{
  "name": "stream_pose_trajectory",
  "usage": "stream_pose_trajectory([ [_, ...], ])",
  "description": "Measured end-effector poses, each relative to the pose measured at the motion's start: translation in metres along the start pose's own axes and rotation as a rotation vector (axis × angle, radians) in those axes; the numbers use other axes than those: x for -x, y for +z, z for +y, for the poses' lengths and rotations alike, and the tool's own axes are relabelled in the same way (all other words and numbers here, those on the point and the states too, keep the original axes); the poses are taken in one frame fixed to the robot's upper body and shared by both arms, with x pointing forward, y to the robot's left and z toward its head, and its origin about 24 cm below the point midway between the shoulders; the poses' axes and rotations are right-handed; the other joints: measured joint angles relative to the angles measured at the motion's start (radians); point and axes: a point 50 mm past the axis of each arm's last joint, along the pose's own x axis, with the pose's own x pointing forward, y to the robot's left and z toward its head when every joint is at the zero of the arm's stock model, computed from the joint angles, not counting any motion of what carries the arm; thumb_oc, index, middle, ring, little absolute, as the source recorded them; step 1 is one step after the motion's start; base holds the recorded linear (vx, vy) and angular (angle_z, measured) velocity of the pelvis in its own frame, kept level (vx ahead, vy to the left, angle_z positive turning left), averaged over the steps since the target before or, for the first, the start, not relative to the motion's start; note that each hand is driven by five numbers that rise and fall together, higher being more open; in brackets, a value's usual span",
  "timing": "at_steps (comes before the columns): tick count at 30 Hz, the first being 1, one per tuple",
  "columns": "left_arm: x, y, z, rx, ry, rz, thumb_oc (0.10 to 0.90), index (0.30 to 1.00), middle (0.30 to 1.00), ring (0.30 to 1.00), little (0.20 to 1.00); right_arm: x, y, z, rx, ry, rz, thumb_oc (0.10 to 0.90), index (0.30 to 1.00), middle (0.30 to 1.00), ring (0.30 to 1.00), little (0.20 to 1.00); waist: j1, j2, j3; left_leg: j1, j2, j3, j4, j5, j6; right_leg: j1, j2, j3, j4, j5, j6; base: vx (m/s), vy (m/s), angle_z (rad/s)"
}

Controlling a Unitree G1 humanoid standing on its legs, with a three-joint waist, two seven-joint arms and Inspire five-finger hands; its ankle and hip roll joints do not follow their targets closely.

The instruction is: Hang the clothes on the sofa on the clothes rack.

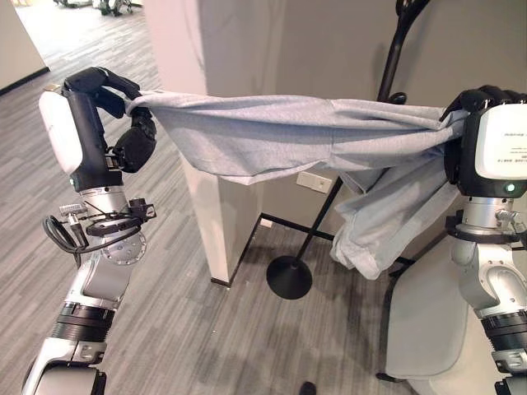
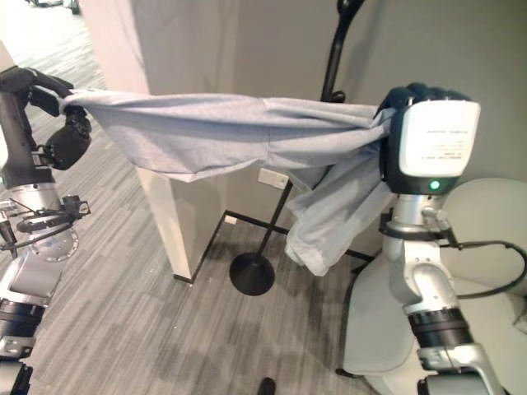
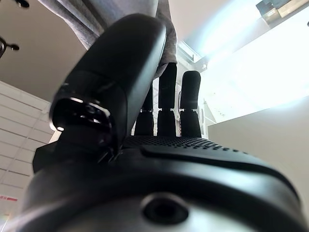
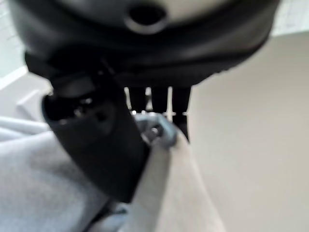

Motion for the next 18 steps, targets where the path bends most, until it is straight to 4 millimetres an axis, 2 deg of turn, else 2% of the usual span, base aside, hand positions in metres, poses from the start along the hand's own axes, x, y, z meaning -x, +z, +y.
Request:
stream_pose_trajectory([
  [1, -0.001, -0.001, 0.002, -0.013, -0.001, 0.000, 0.400, 0.300, 0.300, 0.300, 0.300, 0.000, 0.001, 0.000, -0.011, -0.003, -0.008, 0.400, 0.300, 0.300, 0.300, 0.300, 0.006, -0.005, 0.001, -0.020, 0.018, 0.001, 0.058, -0.016, -0.024, 0.008, 0.025, -0.007, 0.000, -0.002, -0.007, 0.12, -0.153, -0.02],
  [3, -0.001, -0.004, 0.004, -0.029, -0.001, 0.011, 0.400, 0.300, 0.300, 0.300, 0.300, -0.001, 0.003, -0.001, -0.023, -0.012, -0.019, 0.400, 0.300, 0.300, 0.300, 0.300, 0.020, -0.020, 0.001, -0.070, 0.039, 0.001, 0.212, -0.031, -0.047, 0.031, 0.051, -0.007, 0.000, -0.001, -0.052, 0.02, -0.179, -0.10],
  [4, 0.000, -0.005, 0.004, -0.034, -0.005, 0.014, 0.400, 0.300, 0.300, 0.300, 0.300, -0.002, 0.004, -0.003, -0.025, -0.031, -0.023, 0.400, 0.300, 0.300, 0.300, 0.300, 0.032, -0.031, 0.000, -0.144, 0.039, -0.006, 0.378, -0.023, -0.058, 0.044, 0.070, -0.013, 0.003, -0.010, -0.080, 0.02, -0.177, -0.20],
  [5, -0.001, -0.004, 0.006, -0.036, 0.002, 0.010, 0.400, 0.300, 0.300, 0.300, 0.300, -0.006, 0.004, -0.005, -0.023, -0.054, -0.028, 0.400, 0.300, 0.300, 0.300, 0.300, 0.047, -0.034, 0.002, -0.217, 0.046, -0.020, 0.536, -0.013, -0.069, 0.045, 0.076, -0.025, 0.009, -0.017, -0.092, 0.10, -0.067, -0.27],
  [6, -0.004, -0.003, 0.008, -0.047, 0.009, -0.005, 0.400, 0.300, 0.300, 0.300, 0.300, -0.011, 0.004, -0.008, -0.023, -0.077, -0.033, 0.400, 0.300, 0.300, 0.300, 0.300, 0.058, -0.043, 0.007, -0.311, 0.045, -0.042, 0.690, 0.015, -0.074, 0.052, 0.080, -0.027, 0.005, -0.034, -0.116, 0.10, 0.007, -0.22],
  [7, -0.009, 0.000, 0.012, -0.073, 0.010, -0.038, 0.400, 0.300, 0.300, 0.300, 0.300, -0.017, 0.004, -0.014, -0.015, -0.108, -0.039, 0.400, 0.300, 0.300, 0.300, 0.300, 0.046, -0.056, 0.013, -0.389, 0.031, -0.040, 0.782, -0.037, -0.041, 0.058, 0.079, -0.007, 0.004, -0.081, -0.158, 0.17, 0.117, 0.13],
  [8, -0.015, 0.006, 0.020, -0.120, 0.027, -0.100, 0.400, 0.300, 0.300, 0.300, 0.300, -0.028, 0.001, -0.033, 0.000, -0.212, -0.041, 0.400, 0.300, 0.300, 0.300, 0.300, 0.041, -0.073, 0.041, -0.436, -0.012, -0.022, 0.624, -0.117, -0.003, 0.062, 0.055, 0.032, 0.004, -0.147, -0.128, 0.18, 0.134, 0.19],
  [9, -0.017, 0.010, 0.020, -0.130, 0.029, -0.121, 0.400, 0.300, 0.300, 0.300, 0.300, -0.034, -0.004, -0.040, 0.015, -0.275, -0.023, 0.400, 0.300, 0.300, 0.300, 0.300, 0.044, -0.065, 0.054, -0.464, -0.026, -0.016, 0.516, -0.113, 0.003, 0.061, 0.056, 0.040, 0.004, -0.146, -0.129, 0.24, 0.142, 0.01],
  [11, -0.017, 0.016, 0.020, -0.148, 0.016, -0.161, 0.400, 0.300, 0.300, 0.300, 0.300, -0.035, -0.009, -0.041, 0.043, -0.285, -0.003, 0.400, 0.300, 0.300, 0.300, 0.300, 0.045, -0.063, 0.055, -0.462, -0.043, 0.036, 0.299, -0.038, 0.029, 0.071, 0.054, 0.044, 0.004, -0.150, -0.118, 0.10, 0.054, -0.32],
  [12, -0.019, 0.019, 0.021, -0.151, 0.023, -0.186, 0.400, 0.300, 0.300, 0.300, 0.300, -0.034, -0.010, -0.042, 0.052, -0.280, 0.007, 0.400, 0.300, 0.300, 0.300, 0.300, 0.032, -0.040, 0.053, -0.446, -0.046, 0.036, 0.186, 0.097, 0.040, 0.097, 0.067, 0.053, 0.003, -0.160, -0.102, 0.05, 0.029, -0.35],
  [13, -0.020, 0.020, 0.021, -0.158, 0.026, -0.196, 0.400, 0.300, 0.300, 0.300, 0.300, -0.034, -0.010, -0.044, 0.057, -0.286, 0.006, 0.400, 0.300, 0.300, 0.300, 0.300, 0.028, -0.011, 0.052, -0.437, -0.042, 0.018, 0.169, 0.194, 0.043, 0.114, 0.085, 0.058, 0.003, -0.170, -0.089, 0.05, 0.028, -0.30],
  [14, -0.020, 0.020, 0.021, -0.162, 0.026, -0.201, 0.400, 0.300, 0.300, 0.300, 0.300, -0.035, -0.010, -0.045, 0.060, -0.291, 0.005, 0.400, 0.300, 0.300, 0.300, 0.300, 0.026, 0.002, 0.051, -0.434, -0.038, 0.011, 0.167, 0.237, 0.046, 0.120, 0.092, 0.059, 0.003, -0.174, -0.083, 0.12, 0.063, 0.03],
  [15, -0.036, 0.031, 0.020, -0.175, 0.058, -0.269, 0.400, 0.300, 0.300, 0.300, 0.300, -0.036, -0.017, -0.052, 0.087, -0.337, 0.029, 0.400, 0.300, 0.300, 0.300, 0.300, -0.016, -0.010, 0.052, -0.406, -0.085, 0.008, 0.086, 0.249, 0.040, 0.117, 0.048, 0.047, 0.002, -0.202, -0.058, 0.11, 0.054, 0.11],
  [18, -0.042, 0.040, 0.019, -0.184, 0.064, -0.328, 0.400, 0.300, 0.300, 0.300, 0.300, -0.038, -0.022, -0.048, 0.099, -0.321, 0.047, 0.400, 0.300, 0.300, 0.300, 0.300, -0.004, -0.012, 0.049, -0.353, -0.118, 0.029, 0.013, 0.248, 0.043, 0.128, 0.005, 0.049, 0.002, -0.212, -0.036, 0.10, 0.074, 0.03],
])
